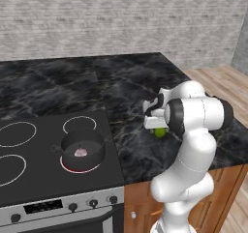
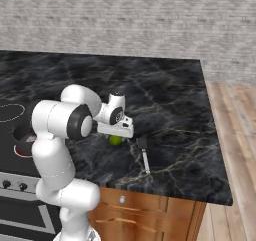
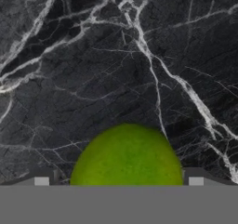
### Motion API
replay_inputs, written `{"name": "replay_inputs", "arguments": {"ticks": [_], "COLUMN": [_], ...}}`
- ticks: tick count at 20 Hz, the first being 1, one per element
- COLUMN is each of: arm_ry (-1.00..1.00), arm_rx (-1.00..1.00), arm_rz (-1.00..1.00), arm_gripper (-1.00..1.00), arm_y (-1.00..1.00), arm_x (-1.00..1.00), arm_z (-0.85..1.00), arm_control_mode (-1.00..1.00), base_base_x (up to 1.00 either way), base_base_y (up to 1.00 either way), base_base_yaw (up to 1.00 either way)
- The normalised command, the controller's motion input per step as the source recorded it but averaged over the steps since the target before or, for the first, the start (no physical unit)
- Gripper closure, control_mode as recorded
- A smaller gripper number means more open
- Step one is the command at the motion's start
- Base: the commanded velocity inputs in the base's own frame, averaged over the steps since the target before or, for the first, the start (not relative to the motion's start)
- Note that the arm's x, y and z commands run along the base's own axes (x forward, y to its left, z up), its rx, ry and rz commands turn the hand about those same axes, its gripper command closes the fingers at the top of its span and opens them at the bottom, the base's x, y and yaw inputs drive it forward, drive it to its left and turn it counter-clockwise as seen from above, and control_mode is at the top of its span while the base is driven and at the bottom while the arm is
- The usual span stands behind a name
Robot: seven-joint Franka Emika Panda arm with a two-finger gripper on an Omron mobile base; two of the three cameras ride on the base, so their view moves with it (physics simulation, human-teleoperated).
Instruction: Put the garlic and lime in the pot. Retrieve the spatula and lightly stir the vegetables in the pot.
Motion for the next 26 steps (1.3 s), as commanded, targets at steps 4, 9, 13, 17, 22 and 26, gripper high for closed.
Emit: {"name": "replay_inputs", "arguments": {"ticks": [4,9,13,17,22,26], "arm_ry": [0.01,0.07,0.04,0.05,0.00,-0.09], "arm_rx": [0.00,0.00,0.00,0.00,0.00,0.00], "arm_rz": [0.00,0.00,0.00,0.00,0.00,0.01], "arm_gripper": [-1.00,-1.00,-1.00,1.00,1.00,1.00], "arm_y": [0.00,0.03,0.03,0.05,0.06,0.21], "arm_x": [-0.19,-0.01,0.00,0.00,-0.27,-0.68], "arm_z": [-0.12,-0.11,0.00,0.00,0.05,0.44], "arm_control_mode": [-1.00,-1.00,-1.00,-1.00,-1.00,-1.00], "base_base_x": [0.00,0.00,0.00,0.00,0.00,0.00], "base_base_y": [0.00,0.00,0.00,0.00,0.00,0.00], "base_base_yaw": [0.00,0.00,0.00,0.00,0.00,0.00]}}
